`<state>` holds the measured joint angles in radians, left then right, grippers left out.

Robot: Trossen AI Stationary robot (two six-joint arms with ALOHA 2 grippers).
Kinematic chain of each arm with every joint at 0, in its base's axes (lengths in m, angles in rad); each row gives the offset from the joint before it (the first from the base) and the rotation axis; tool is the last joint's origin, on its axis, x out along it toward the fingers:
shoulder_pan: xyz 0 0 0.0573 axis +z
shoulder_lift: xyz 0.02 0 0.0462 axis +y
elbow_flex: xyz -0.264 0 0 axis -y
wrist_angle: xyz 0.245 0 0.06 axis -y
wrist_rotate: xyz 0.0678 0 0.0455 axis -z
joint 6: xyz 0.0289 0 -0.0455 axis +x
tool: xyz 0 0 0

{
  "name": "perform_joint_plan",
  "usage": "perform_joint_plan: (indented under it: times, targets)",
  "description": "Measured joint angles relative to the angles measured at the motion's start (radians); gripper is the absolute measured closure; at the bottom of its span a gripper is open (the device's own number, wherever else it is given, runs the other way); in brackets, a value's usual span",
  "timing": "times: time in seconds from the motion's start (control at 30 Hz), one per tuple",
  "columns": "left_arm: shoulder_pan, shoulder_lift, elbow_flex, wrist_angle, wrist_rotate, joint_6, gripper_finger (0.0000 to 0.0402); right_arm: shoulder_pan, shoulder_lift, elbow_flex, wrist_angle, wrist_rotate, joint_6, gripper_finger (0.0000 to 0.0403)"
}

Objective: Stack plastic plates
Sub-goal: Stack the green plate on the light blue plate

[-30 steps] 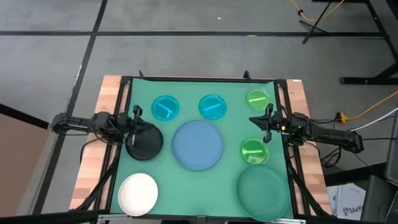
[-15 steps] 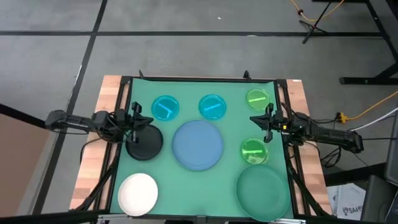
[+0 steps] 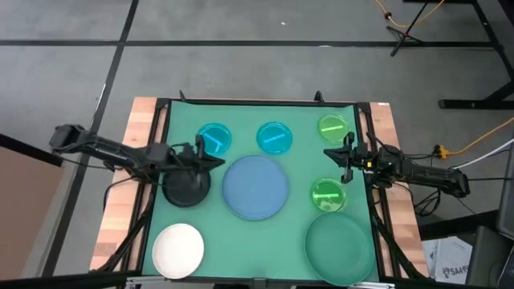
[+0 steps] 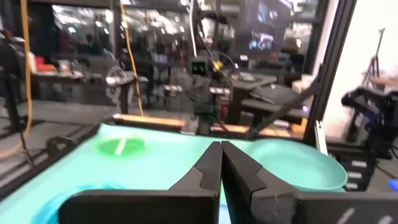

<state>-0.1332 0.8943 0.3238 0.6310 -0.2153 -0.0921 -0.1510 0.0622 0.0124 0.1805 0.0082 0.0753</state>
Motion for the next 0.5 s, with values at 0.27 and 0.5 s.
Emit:
perform_joint_plan:
  times: [0.27,0.5]
  targets:
    - [-0.079,0.360,0.269,-0.016,-0.011,-0.036,0.0398,0.002,0.036,0.000,0.002,-0.004,0.011,0.0402]
    - [-0.135,0.634,0.523,-0.017,0.004,-0.059,0.0398,0.002,0.061,0.000,0.002,-0.088,0.031,0.0402]
